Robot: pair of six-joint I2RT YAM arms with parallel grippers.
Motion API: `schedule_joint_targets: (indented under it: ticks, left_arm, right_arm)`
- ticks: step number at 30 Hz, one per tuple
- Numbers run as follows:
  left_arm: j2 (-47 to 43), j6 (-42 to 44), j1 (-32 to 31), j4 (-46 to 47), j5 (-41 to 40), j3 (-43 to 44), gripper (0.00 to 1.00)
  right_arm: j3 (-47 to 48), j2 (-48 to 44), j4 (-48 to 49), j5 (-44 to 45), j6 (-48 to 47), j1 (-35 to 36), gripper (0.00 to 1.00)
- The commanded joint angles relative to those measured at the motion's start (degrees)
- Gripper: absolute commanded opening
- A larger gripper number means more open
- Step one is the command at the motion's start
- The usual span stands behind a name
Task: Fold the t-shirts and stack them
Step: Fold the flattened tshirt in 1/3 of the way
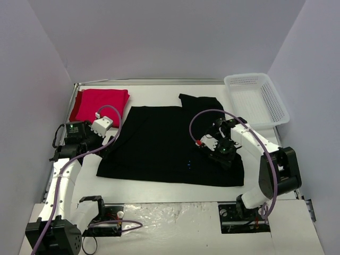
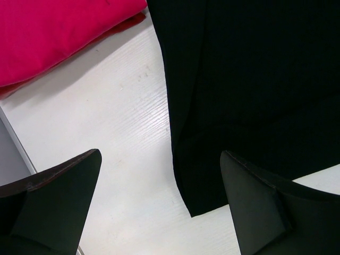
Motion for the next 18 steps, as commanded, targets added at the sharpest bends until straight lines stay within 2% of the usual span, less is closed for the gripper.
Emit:
schedule_joint_targets:
  ticks: [1,18]
  left_arm:
    - [-0.5,-0.6,0.4,0.8,1.0,-0.1,0.94]
    - [-0.4,-0.5,0.4,0.8,1.8,-0.3,0.94]
  right_arm:
    - [1.4,1.9,-0.7,0.7,0.7,0.4,0.42]
    - [3.2,10.2,3.1,1.5,2.1,0.4,0.41]
